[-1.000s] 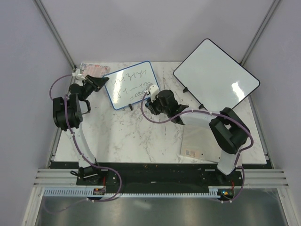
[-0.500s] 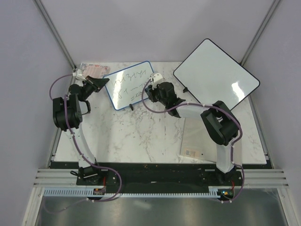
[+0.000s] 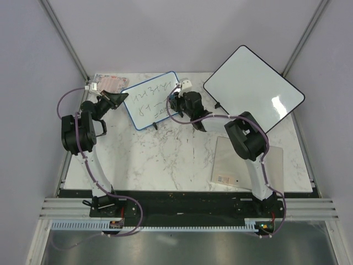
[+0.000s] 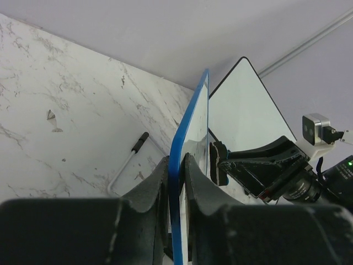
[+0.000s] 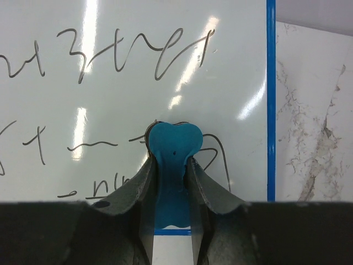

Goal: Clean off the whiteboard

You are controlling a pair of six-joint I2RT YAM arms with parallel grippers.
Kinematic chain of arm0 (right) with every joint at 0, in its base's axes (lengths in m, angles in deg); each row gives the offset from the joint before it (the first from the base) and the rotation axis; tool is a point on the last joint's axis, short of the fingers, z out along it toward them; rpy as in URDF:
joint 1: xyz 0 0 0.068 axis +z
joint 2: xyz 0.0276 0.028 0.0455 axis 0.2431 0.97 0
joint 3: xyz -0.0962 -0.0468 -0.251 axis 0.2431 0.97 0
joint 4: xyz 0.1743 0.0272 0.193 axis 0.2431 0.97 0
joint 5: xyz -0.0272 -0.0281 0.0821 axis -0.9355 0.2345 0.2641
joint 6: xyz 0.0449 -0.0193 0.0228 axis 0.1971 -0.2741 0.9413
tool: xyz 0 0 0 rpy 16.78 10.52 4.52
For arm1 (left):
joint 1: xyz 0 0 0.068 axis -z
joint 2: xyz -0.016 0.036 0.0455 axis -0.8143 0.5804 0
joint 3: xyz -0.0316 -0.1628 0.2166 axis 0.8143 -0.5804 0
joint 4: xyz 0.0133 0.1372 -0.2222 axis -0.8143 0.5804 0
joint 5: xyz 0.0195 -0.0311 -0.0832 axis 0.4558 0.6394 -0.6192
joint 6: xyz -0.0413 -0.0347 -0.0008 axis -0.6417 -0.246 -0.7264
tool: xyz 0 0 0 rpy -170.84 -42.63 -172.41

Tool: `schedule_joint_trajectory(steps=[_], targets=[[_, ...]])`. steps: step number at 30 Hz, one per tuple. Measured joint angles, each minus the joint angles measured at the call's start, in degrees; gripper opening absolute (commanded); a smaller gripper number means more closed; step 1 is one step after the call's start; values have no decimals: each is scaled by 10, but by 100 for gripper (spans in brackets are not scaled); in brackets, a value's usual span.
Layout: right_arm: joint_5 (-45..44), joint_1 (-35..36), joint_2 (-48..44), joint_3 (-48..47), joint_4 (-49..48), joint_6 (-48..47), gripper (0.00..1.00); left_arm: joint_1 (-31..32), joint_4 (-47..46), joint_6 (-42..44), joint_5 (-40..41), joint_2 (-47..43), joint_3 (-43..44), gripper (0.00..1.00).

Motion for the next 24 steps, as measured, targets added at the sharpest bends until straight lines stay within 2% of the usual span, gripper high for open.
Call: schedule_joint_trajectory(steps=[7,12,17,24], targets=[[-104,26,10,1,-32,-16,0,6,14,33,-16,-25,-9,2],[-178,70,34,3,-64,-49,0,15,37,50,-26,-28,-9,2],[-186,89,41,-5,-50,-65,0,19,57,69,-27,-35,-9,2],[-134,86,53,-70,11,-65,0,19,65,75,-26,-37,-9,2]])
